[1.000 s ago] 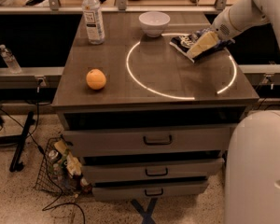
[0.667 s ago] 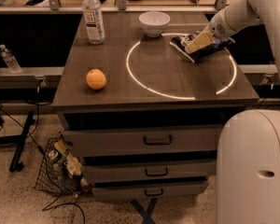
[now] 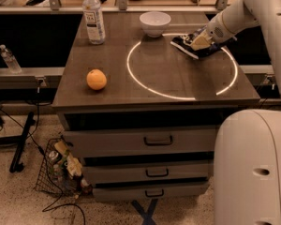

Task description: Move blue chip bag near orange

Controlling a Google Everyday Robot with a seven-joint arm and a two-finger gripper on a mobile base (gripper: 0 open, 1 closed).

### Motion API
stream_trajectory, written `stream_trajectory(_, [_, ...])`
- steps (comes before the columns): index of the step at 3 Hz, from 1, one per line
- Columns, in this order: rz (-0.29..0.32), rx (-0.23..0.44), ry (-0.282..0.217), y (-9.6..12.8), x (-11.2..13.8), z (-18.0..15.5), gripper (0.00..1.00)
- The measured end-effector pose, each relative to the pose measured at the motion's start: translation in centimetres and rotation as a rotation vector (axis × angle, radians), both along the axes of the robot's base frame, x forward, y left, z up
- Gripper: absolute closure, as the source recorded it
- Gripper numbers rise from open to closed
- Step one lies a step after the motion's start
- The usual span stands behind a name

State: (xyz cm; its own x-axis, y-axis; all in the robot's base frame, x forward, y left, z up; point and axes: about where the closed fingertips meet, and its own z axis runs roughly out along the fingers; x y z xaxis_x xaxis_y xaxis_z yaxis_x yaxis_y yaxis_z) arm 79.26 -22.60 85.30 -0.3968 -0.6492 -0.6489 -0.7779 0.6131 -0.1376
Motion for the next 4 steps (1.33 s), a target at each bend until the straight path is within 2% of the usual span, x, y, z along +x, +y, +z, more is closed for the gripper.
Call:
stream_trajectory(1, [0.023,-0.003,0.004,0.2,-0.7,0.4,1.00])
stream_trajectory(2, [0.186,0.001,-0.041,3.5,-4.2,4.4,1.00])
stream_trajectory(3, [0.417,-0.010,-0.093,8.5,-9.6,7.7,1.00])
stream_trajectory(4, [0.625,-0.031,-0.142,13.7,-15.7,9.6,1.00])
